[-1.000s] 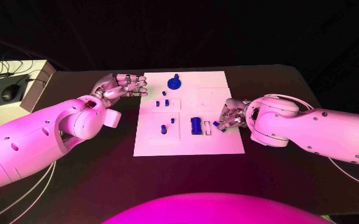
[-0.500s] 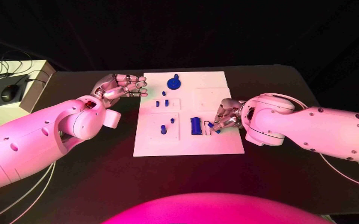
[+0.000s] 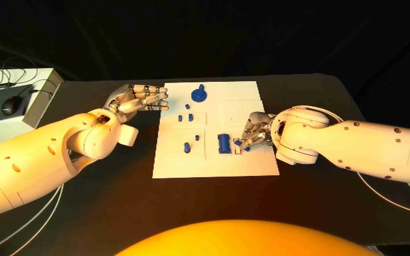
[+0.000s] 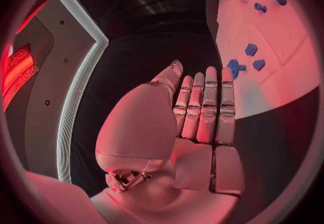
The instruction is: Assemble the parts on the task board
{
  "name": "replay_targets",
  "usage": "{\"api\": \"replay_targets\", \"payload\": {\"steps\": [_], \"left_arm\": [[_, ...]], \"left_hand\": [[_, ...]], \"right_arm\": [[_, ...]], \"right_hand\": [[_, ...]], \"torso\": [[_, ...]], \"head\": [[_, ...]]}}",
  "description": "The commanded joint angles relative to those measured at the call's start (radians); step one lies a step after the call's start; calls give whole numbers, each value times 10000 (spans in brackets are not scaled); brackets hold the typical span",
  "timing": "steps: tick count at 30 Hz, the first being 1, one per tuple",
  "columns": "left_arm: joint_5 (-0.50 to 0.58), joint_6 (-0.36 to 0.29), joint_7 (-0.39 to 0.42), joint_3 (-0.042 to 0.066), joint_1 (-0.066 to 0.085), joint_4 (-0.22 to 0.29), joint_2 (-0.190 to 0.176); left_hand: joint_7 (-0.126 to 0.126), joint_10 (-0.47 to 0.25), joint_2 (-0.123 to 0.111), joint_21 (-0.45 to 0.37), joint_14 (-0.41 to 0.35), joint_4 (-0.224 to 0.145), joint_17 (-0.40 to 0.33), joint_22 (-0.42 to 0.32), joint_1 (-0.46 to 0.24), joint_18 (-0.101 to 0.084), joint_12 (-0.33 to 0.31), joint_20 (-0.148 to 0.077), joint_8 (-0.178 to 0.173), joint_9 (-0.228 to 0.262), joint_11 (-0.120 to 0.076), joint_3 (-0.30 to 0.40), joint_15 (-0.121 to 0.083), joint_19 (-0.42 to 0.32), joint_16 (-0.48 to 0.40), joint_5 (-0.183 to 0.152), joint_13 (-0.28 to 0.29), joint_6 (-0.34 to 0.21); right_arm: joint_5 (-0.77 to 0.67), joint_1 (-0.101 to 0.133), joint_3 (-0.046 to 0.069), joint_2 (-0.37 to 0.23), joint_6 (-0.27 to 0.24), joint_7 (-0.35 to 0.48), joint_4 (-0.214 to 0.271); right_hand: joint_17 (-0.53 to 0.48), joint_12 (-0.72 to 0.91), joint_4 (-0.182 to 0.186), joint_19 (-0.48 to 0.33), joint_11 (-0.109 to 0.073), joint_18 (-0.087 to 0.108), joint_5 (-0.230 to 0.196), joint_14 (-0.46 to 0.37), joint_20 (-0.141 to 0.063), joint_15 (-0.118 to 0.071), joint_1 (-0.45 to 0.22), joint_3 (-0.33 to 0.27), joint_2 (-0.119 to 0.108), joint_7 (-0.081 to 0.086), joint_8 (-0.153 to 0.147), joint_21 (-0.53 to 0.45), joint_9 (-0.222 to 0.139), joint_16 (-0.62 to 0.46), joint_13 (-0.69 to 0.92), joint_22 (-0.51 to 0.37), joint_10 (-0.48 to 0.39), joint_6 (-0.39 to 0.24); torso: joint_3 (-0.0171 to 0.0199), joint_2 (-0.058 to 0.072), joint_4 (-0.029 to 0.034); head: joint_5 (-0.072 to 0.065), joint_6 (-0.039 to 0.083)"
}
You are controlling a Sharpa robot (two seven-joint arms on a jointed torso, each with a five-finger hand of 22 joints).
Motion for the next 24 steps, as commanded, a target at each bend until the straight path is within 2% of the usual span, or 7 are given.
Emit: {"api": "replay_targets", "payload": {"steps": [1, 9, 16, 24], "left_arm": [[32, 178, 28, 8, -5, 34, -2], [26, 231, -17, 8, -5, 34, -8], [20, 260, -44, 8, -5, 33, -9], [15, 274, -58, 8, -5, 30, -7]], "left_hand": [[-12, -68, -7, -5, -75, -13, 7, -17, -28, -67, -36, 42, -1, 3, -3, 50, -26, -3, 8, 43, -12, -13], [-12, -79, -10, -6, -87, -9, 6, -21, -36, -68, -34, 45, -1, 3, -1, 54, -22, -7, 4, 44, -11, -13], [-15, -101, -15, -14, -105, -6, 3, -27, -44, -72, -35, 52, 0, 4, 7, 52, -14, -22, -2, 46, -11, -11], [-12, -116, -13, -19, -117, -2, 2, -35, -49, -72, -31, 58, 0, 4, 11, 52, -9, -30, 1, 44, -11, -11]], "right_arm": [[10, -31, -14, 35, 188, -29, -24], [78, -51, -17, 30, 214, -21, 66], [106, -62, -17, 6, 157, -15, 126], [170, -65, -17, -25, 33, 1, 172]], "right_hand": [[19, 0, 100, 876, -60, -27, -27, 35, -55, -52, -27, -205, 154, -40, 44, -3, 29, -41, 4, 1724, 65, 66], [28, 42, 591, 878, -76, -35, -27, 39, -73, -66, -165, -864, 122, -90, 23, 6, -122, -42, 32, 1725, 93, 166], [46, 58, 845, 879, -85, -48, -102, 45, -86, -76, -151, -1076, 131, -109, 19, 34, -229, -30, 49, 1733, 114, 230], [77, 137, 1154, 884, -101, -75, -526, 52, -105, -85, -234, -1182, 224, -146, 23, 97, -304, -2, 126, 1750, 206, 313]], "torso": [[3, -2, -4], [9, 0, -6], [10, 7, -5], [10, 5, -2]], "head": [[16, -9], [21, -6], [16, -1], [18, -15]]}}
